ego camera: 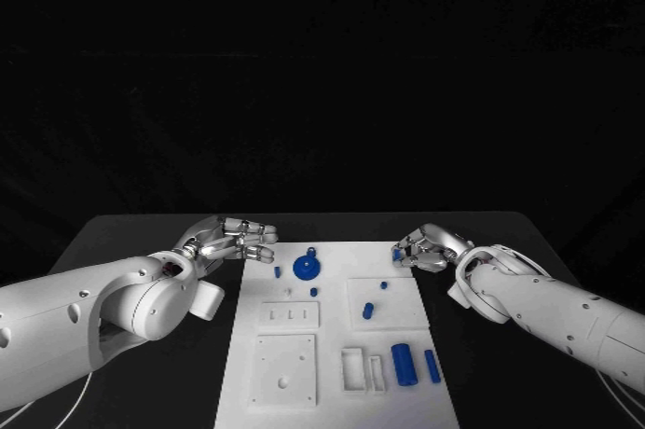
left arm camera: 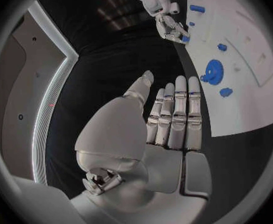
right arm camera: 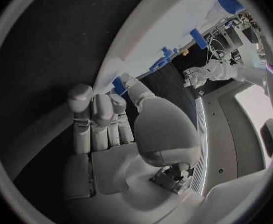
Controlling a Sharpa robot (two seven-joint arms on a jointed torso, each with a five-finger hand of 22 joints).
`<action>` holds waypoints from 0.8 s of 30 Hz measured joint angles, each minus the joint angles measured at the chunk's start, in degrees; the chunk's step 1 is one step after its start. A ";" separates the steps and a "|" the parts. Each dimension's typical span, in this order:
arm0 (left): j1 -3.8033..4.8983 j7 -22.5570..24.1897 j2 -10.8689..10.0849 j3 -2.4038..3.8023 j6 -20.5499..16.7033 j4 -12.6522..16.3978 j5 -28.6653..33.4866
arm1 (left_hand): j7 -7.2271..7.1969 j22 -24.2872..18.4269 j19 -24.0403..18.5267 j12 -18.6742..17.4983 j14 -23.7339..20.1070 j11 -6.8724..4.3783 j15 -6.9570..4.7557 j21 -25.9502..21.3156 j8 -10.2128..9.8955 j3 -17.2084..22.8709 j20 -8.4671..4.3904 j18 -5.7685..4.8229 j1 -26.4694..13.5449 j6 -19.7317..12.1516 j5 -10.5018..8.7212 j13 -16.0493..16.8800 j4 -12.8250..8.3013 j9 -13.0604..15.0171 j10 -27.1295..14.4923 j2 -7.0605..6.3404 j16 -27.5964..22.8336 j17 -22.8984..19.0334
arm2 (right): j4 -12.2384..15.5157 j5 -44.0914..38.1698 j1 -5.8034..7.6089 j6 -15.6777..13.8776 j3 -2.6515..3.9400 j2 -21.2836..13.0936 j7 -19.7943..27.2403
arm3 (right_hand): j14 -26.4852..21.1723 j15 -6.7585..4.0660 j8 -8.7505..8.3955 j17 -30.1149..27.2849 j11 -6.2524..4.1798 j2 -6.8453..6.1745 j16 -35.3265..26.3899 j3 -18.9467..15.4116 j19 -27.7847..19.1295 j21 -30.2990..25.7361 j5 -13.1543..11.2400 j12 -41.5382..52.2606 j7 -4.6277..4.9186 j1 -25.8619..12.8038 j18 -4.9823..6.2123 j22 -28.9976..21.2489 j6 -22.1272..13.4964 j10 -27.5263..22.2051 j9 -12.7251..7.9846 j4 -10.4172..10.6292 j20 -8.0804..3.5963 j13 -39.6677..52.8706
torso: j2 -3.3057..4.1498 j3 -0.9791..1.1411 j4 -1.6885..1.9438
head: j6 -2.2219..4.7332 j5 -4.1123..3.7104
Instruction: Assemble the parts on the task board
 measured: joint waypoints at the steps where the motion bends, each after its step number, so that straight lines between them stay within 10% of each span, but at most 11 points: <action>1: 0.00 -0.04 0.00 0.00 0.05 -0.11 -0.04 | -0.27 0.09 0.13 0.00 0.48 -0.08 -0.21 0.28 0.00 0.00 -0.13 0.00 -0.15 0.27 0.00 0.00 0.00 0.01 0.48 0.15 0.37 0.12 | 0.28 -0.04 -0.01 -0.10 0.07 -0.08 -0.10 | 0.12 -0.11 -0.08 0.10 0.08 0.00 0.00 0.41 0.00 0.13 -0.24 0.00 -0.04 0.00 0.00 0.00 0.26 0.29 0.00 0.01 0.00 0.02 | -0.02 -0.01 -0.01 | 0.03 0.07; 12: 0.32 -1.72 0.08 0.07 0.38 -0.82 -1.78 | -1.43 4.69 4.77 -0.19 5.84 -3.34 -3.84 8.20 0.00 -0.32 -4.13 0.00 -0.71 1.98 -0.67 0.06 0.65 -0.51 9.50 0.68 12.43 8.19 | 4.80 -0.98 0.49 -0.85 2.01 -1.26 -1.79 | 0.36 -0.35 -0.04 0.64 -0.22 -0.26 0.32 2.42 0.20 0.89 -0.77 0.00 -0.30 0.25 0.00 0.00 0.52 0.60 0.03 0.76 -0.20 0.28 | -0.46 0.01 -0.20 | 0.31 0.27; 24: 2.13 -9.80 2.88 0.14 0.88 -2.96 -7.06 | -3.07 15.32 5.00 6.29 6.84 -6.87 -7.87 24.23 -0.11 -4.28 -8.32 0.00 -3.39 3.65 -2.86 4.01 3.88 -0.60 16.43 0.36 33.94 22.07 | 12.56 -3.45 2.00 -1.37 2.35 -0.98 -6.50 | 0.42 -0.40 -0.04 0.89 -0.22 -1.19 0.52 4.63 0.40 1.59 -3.67 -0.01 -0.47 0.52 0.00 0.05 0.72 1.01 0.07 2.15 -0.40 0.38 | -1.61 -0.02 -0.49 | -0.01 0.79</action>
